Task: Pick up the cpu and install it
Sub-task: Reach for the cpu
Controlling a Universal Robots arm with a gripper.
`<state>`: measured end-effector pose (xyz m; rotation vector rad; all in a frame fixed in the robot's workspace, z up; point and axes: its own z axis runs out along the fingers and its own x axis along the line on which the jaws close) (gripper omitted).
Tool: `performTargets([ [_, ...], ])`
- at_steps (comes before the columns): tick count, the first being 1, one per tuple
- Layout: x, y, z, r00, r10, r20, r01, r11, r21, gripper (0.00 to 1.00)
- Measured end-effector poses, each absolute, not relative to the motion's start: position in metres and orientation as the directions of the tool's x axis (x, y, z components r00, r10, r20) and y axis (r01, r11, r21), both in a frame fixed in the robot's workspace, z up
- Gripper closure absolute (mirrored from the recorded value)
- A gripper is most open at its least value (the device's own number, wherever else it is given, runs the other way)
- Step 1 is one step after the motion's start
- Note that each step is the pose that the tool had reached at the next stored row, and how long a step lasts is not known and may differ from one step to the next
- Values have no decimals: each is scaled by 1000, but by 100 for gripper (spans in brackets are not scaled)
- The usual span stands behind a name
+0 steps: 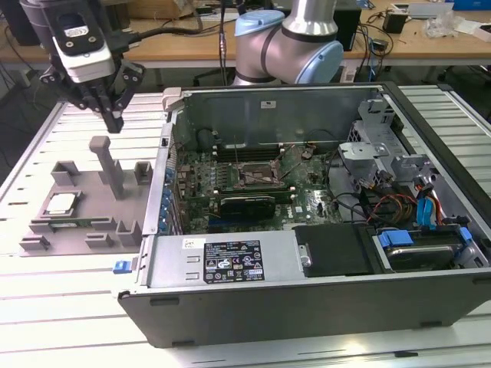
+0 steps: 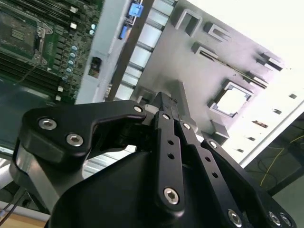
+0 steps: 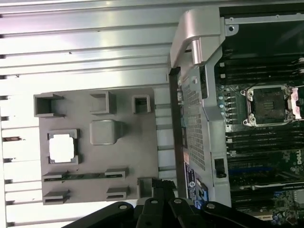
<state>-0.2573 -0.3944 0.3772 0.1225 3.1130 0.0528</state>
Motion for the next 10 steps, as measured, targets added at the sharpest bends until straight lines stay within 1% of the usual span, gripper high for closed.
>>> performTargets([
  [10,-282,-388,368,-997,79,-25,78,997,26,89],
])
